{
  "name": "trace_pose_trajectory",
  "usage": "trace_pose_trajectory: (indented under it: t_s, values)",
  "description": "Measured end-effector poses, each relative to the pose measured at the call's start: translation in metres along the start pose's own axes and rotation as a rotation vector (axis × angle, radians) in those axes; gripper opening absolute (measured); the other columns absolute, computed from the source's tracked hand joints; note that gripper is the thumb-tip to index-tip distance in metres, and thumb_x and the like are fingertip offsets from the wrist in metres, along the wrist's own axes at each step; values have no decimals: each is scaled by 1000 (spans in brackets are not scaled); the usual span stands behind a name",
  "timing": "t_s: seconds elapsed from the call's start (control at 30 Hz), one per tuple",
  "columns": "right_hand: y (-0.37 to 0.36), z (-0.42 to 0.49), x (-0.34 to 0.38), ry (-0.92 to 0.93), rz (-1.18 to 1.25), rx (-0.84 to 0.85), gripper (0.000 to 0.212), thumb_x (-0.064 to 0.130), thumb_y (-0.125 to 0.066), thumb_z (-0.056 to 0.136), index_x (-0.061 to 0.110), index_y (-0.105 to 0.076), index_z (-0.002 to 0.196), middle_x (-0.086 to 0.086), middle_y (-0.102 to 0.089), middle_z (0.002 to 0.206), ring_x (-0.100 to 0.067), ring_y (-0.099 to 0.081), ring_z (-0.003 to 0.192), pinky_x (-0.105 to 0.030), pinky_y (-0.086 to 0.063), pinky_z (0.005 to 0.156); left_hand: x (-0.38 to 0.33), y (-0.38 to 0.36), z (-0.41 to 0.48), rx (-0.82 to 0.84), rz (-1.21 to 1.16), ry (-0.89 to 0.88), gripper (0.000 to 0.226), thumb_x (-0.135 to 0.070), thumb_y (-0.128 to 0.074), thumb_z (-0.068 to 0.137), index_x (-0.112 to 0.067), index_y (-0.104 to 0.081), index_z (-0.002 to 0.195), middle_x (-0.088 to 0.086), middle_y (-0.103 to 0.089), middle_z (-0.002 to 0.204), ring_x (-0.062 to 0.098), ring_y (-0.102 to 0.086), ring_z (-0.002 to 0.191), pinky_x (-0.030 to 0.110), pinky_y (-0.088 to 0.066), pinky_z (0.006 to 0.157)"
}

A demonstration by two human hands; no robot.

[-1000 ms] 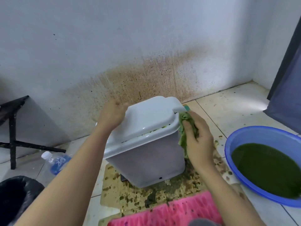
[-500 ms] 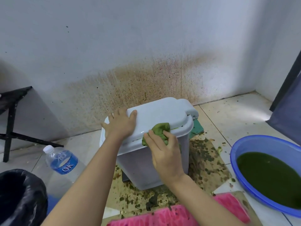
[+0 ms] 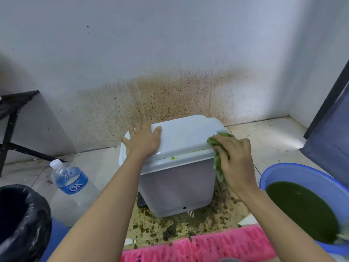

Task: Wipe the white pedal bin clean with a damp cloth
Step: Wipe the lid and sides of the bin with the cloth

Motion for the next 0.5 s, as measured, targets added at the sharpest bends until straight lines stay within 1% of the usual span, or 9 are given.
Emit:
trace_pose_trajectory:
  t_s: [0.07,0.1,0.13,0.2,0.23,0.27,0.33,0.43,0.5]
  values:
    - [1,24,17,-26,123,-32,28,23,-53,98,19,-65,124,13,-64,119,-21,-47,100,-23,-38,89,0,0,0,2,1,5,63,-58,-21,101,-27,-27,155,4,-19,165,28,-9,153,65,-4,117]
    - [-6,37,28,-14,124,27,34,34,-47,99,25,-62,128,14,-61,126,-21,-48,108,-25,-33,92,0,1,0,6,-3,6,62,-57,-21,101,-26,-27,155,5,-18,166,28,-8,153,65,-4,117]
    - [-19,47,39,-1,76,159,41,45,-39,99,31,-55,135,14,-55,138,-19,-46,120,-32,-28,96,0,1,0,11,-7,5,62,-56,-21,101,-26,-27,155,6,-18,166,28,-8,153,65,-4,117]
    - [-57,48,56,40,-144,506,51,57,-24,99,40,-35,146,14,-28,158,-14,-24,143,-47,-15,107,0,2,0,14,-14,-1,59,-52,-20,103,-26,-25,156,5,-17,166,28,-6,154,65,-4,117]
    - [-75,41,60,77,-262,624,54,58,-20,100,41,-25,151,12,-17,163,-13,-13,149,-52,-10,112,1,2,1,14,-17,-3,58,-50,-19,103,-27,-24,156,4,-17,166,28,-6,154,64,-4,117]
    - [-87,33,60,110,-343,668,54,56,-18,101,40,-19,153,10,-12,164,-13,-6,150,-54,-7,114,1,1,1,11,-16,-5,57,-49,-18,104,-27,-23,157,2,-17,166,28,-5,154,64,-5,117]
    - [-92,31,55,136,-382,630,51,52,-18,103,40,-22,152,12,-18,162,-14,-10,150,-53,-10,115,1,1,2,2,-2,-9,55,-47,-16,105,-29,-23,157,0,-16,167,27,-5,154,63,-6,116]
    - [-86,54,33,119,-318,556,43,50,-26,103,39,-44,140,15,-41,151,-13,-28,142,-50,-18,111,1,0,4,4,22,-16,54,-45,-15,105,-31,-22,156,-4,-14,167,26,-4,154,63,-8,115]
    - [-80,75,13,20,-228,536,33,47,-32,102,37,-58,121,13,-57,128,-13,-43,126,-46,-27,101,2,0,4,4,37,-19,53,-44,-14,105,-32,-22,156,-4,-15,167,26,-4,154,62,-8,115]
Point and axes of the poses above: each hand's wrist, its own z-axis towards the middle knuckle, its own y-axis out of the back of the hand, x = y × z, the point moved 5 cm from there along z, towards the middle knuckle
